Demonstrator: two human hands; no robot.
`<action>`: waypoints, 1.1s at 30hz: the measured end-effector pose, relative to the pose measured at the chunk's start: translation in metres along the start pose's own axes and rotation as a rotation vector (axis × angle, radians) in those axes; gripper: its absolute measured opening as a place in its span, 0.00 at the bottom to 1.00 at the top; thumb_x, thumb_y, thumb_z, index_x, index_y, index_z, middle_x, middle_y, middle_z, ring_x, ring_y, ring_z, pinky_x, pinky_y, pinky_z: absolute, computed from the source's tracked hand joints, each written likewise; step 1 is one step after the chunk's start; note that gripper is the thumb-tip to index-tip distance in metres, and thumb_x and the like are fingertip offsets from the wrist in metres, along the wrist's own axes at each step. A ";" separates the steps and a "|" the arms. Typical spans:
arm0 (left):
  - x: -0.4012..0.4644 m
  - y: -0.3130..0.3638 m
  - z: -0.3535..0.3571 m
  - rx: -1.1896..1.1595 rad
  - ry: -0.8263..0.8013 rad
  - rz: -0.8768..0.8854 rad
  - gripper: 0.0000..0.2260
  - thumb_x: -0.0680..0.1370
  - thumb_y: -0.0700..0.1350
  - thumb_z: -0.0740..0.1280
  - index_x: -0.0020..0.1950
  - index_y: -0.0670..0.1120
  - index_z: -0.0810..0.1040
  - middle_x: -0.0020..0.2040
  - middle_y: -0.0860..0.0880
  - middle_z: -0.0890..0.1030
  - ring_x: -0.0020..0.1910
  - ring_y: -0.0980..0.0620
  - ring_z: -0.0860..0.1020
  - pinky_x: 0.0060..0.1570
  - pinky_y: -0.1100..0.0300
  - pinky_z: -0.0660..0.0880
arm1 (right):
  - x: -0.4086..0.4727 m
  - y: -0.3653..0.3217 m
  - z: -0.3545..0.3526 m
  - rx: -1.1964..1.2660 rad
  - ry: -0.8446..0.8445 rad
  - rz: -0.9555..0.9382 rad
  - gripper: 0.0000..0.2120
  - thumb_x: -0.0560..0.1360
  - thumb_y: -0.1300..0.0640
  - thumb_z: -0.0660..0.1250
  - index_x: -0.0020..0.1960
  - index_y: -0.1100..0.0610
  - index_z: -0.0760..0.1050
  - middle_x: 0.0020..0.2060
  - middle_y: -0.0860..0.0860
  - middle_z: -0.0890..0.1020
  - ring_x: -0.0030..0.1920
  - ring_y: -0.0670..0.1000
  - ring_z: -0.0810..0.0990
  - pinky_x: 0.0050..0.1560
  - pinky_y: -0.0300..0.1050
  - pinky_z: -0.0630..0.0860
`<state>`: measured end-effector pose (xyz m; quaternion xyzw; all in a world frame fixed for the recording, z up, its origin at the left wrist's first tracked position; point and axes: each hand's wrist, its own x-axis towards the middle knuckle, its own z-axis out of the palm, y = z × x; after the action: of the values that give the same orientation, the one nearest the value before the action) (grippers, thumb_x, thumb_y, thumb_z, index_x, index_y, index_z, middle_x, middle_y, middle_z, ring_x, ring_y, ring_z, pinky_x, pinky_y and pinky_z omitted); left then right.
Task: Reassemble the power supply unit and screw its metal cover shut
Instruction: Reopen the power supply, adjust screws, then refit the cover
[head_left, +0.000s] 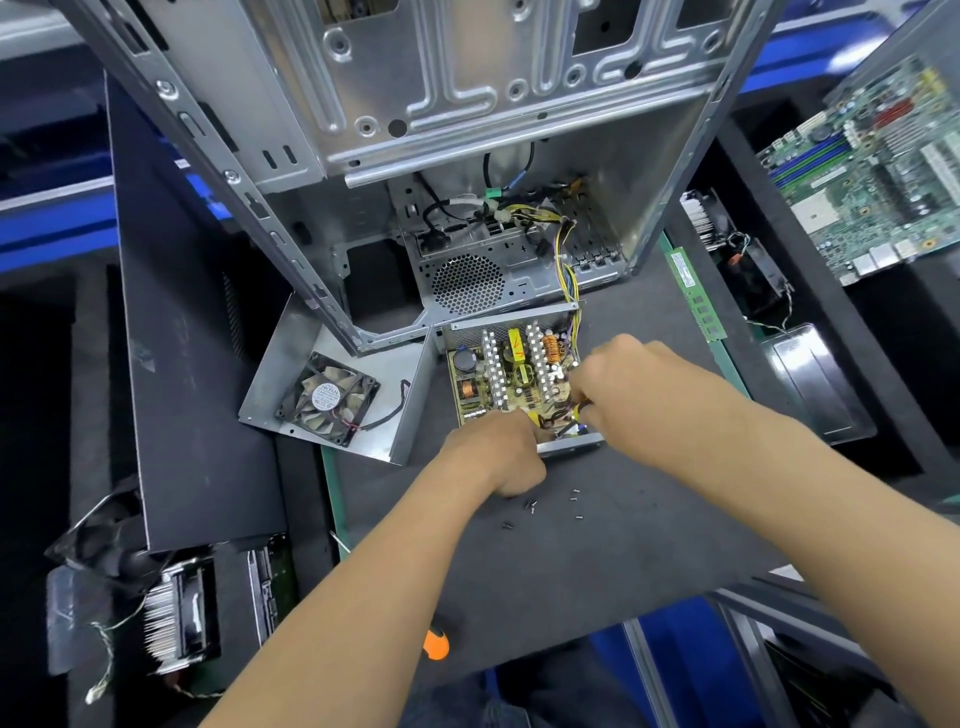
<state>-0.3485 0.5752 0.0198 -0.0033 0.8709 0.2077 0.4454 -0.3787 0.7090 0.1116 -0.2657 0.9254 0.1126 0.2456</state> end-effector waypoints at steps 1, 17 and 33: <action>0.000 0.000 0.000 0.003 -0.001 0.001 0.30 0.73 0.41 0.60 0.73 0.65 0.69 0.67 0.48 0.77 0.60 0.43 0.77 0.56 0.52 0.78 | 0.000 -0.001 0.001 -0.028 0.016 0.013 0.08 0.78 0.62 0.65 0.42 0.55 0.67 0.37 0.51 0.69 0.32 0.52 0.70 0.40 0.46 0.73; 0.006 -0.002 0.001 -0.003 -0.014 -0.022 0.29 0.73 0.43 0.61 0.73 0.63 0.70 0.63 0.48 0.77 0.47 0.46 0.73 0.46 0.55 0.74 | 0.000 -0.006 -0.001 -0.073 0.047 -0.047 0.08 0.80 0.61 0.63 0.44 0.53 0.66 0.41 0.50 0.67 0.36 0.51 0.72 0.39 0.44 0.67; 0.001 -0.001 0.000 -0.008 -0.004 -0.006 0.30 0.74 0.42 0.60 0.72 0.67 0.69 0.65 0.48 0.76 0.48 0.46 0.73 0.44 0.56 0.72 | -0.004 -0.003 0.010 0.111 0.030 -0.064 0.10 0.75 0.67 0.66 0.51 0.54 0.73 0.46 0.49 0.65 0.38 0.52 0.69 0.38 0.45 0.72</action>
<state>-0.3493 0.5748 0.0187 -0.0072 0.8692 0.2101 0.4476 -0.3699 0.7115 0.1052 -0.2826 0.9249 0.0490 0.2495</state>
